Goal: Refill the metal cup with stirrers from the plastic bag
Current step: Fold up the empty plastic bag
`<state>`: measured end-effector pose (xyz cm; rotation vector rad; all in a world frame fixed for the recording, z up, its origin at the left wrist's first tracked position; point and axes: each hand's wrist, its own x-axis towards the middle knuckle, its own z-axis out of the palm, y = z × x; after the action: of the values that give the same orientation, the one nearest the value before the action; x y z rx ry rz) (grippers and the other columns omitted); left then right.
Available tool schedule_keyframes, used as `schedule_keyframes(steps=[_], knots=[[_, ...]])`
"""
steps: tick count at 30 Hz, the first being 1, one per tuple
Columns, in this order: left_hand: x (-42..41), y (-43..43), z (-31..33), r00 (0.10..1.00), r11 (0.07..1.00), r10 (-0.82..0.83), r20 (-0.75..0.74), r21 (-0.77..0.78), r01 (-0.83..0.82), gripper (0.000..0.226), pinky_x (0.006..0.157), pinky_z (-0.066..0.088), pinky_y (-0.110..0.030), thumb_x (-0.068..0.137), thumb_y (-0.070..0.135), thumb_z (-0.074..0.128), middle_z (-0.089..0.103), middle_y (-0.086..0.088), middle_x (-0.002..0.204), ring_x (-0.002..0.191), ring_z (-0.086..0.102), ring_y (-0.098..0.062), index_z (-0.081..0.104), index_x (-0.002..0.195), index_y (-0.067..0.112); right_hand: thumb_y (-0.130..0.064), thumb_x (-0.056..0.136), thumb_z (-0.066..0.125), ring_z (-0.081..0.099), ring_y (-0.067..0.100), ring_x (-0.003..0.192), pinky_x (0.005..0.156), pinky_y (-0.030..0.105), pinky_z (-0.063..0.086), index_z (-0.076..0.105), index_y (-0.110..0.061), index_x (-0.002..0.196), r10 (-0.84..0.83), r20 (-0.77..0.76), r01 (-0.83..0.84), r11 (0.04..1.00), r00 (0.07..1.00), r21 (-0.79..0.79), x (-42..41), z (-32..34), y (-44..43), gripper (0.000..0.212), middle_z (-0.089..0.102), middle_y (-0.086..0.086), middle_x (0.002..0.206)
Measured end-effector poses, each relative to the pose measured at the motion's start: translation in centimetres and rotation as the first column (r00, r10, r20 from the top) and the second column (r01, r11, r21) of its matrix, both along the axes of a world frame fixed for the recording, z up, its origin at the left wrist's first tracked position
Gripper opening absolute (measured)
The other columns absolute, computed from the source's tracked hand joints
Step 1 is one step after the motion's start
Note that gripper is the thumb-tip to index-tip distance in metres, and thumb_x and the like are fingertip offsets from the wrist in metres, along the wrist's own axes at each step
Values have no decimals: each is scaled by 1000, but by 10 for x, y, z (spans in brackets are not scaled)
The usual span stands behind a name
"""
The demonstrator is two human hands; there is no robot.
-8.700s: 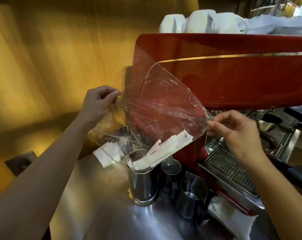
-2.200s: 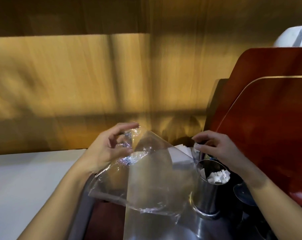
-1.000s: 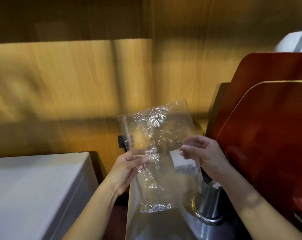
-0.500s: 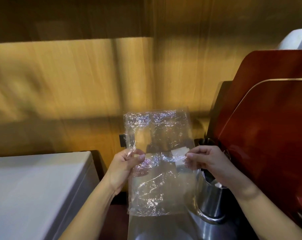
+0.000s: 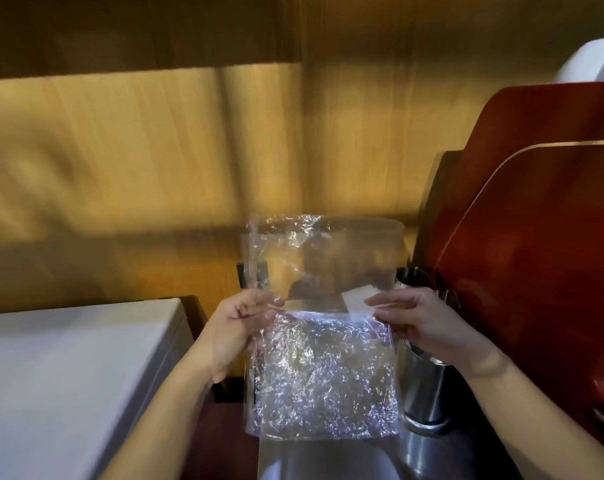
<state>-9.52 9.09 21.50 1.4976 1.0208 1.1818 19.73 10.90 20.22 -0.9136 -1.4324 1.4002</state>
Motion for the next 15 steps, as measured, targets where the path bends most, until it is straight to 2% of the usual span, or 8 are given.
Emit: schedule_keyframes(steps=[2, 3, 5, 7, 9, 11, 13, 15], knots=[[-1, 0, 0, 999, 1000, -11, 33, -2, 11, 47, 37, 41, -13, 84, -10, 55, 68, 6, 53, 42, 55, -4, 72, 65, 30, -15, 62, 74, 64, 12, 56, 49, 21, 53, 75, -12, 87, 2, -25, -2, 1000, 1000, -6, 2, -4, 3, 26, 70, 4, 66], [-1, -2, 1, 999, 1000, -9, 44, 1, 9, 51, 35, 41, -11, 83, -14, 52, 66, 6, 49, 39, 56, -3, 71, 60, 28, -15, 61, 75, 65, 14, 57, 49, 21, 53, 75, -11, 87, 5, -33, -5, 1000, 999, 4, 3, -5, 4, 26, 72, 6, 68], [-5, -1, -1, 1000, 999, 11, 30, 33, -12, 53, 40, 47, -15, 79, -22, 46, 69, 3, 54, 46, 62, -5, 73, 62, 20, -8, 68, 72, 69, 18, 66, 52, 21, 54, 74, -7, 87, 12, -21, -10, 998, 1000, 55, 6, -7, 5, 20, 74, 9, 77], [-8, 0, -3, 999, 998, 38, 26, 50, -39, 48, 50, 53, -23, 80, -19, 46, 73, 0, 66, 59, 66, -14, 74, 66, 17, 2, 71, 65, 70, 15, 69, 53, 16, 52, 75, -6, 81, 3, -20, -2, 997, 1000, 76, 7, -9, 7, 15, 75, 8, 75], [-11, 1, -4, 998, 996, 69, 6, 60, -69, 45, 56, 48, -28, 81, -18, 48, 74, -3, 67, 64, 61, -23, 74, 66, 16, 12, 75, 55, 66, 4, 57, 47, 11, 47, 75, -4, 73, 12, -11, -12, 997, 1000, 82, 6, -9, 7, 26, 74, 4, 64], [-12, 1, -4, 997, 994, 75, -32, 88, -72, 47, 60, 47, -26, 83, -18, 47, 74, -3, 68, 66, 61, -22, 75, 66, 16, 18, 76, 47, 62, 1, 52, 45, 10, 44, 75, -4, 70, 17, 8, -17, 996, 1000, 84, 7, -10, 6, 36, 72, 2, 61], [-14, -2, -4, 996, 993, 61, -66, 102, -54, 51, 56, 47, -16, 83, -19, 44, 74, -1, 66, 63, 64, -10, 75, 66, 17, 13, 77, 47, 65, 4, 59, 49, 12, 47, 74, -1, 74, 41, 6, -42, 996, 999, 82, 7, -10, 7, 31, 74, 5, 69], [-18, -2, -5, 993, 995, 69, -100, 79, -61, 56, 52, 44, -11, 81, -22, 39, 75, 2, 71, 62, 62, -1, 74, 63, 17, -2, 78, 52, 66, 9, 68, 55, 16, 50, 73, -1, 80, 65, 24, -67, 995, 998, 72, 7, -8, 6, 21, 74, 7, 79]])
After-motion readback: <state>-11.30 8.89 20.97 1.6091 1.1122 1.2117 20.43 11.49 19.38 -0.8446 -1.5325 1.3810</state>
